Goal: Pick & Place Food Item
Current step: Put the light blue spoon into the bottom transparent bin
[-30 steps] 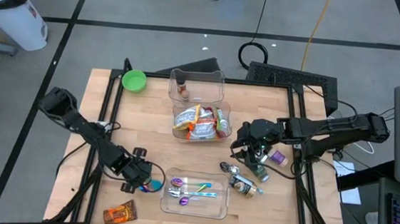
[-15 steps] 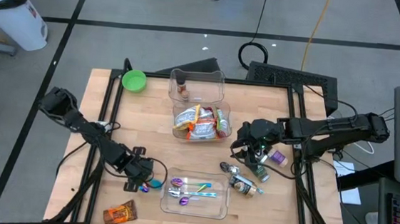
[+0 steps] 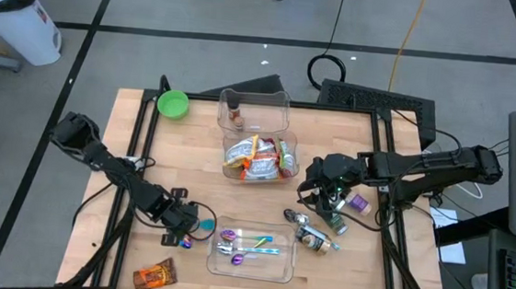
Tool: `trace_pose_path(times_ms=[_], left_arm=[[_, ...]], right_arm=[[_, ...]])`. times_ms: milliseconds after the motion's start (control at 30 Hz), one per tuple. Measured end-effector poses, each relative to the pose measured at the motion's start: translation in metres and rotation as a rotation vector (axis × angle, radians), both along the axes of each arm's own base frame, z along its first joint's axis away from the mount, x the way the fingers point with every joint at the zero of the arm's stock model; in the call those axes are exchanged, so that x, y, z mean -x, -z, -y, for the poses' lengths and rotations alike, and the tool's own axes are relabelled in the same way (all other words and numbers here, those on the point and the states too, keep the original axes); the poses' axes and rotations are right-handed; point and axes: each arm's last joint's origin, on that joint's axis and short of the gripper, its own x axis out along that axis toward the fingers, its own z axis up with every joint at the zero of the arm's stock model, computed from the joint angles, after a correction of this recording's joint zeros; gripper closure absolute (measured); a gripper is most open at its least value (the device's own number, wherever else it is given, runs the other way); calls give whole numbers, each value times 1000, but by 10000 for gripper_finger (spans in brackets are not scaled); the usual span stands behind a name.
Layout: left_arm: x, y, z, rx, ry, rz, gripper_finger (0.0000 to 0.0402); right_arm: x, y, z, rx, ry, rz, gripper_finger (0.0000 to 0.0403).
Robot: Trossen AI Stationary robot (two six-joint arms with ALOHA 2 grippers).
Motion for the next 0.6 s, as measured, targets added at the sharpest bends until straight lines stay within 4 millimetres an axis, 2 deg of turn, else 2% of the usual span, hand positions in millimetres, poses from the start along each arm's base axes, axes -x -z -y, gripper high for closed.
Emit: trace_pose_path(times_ms=[200,367,467,600], left_arm=[[1,-1,-13,41,-154,-108,376],[9,-12,-28,56,-213,-165,389],[14,-26,-38,49,-278,-156,389],[21,-57,-53,16,-342,-112,388]], right_arm=[[0,0,0,31,-21,9,236],[0,0,0,35,-21,9,236],[0,0,0,34,-20,9,236],[0,0,0,32,-20,10,236]])
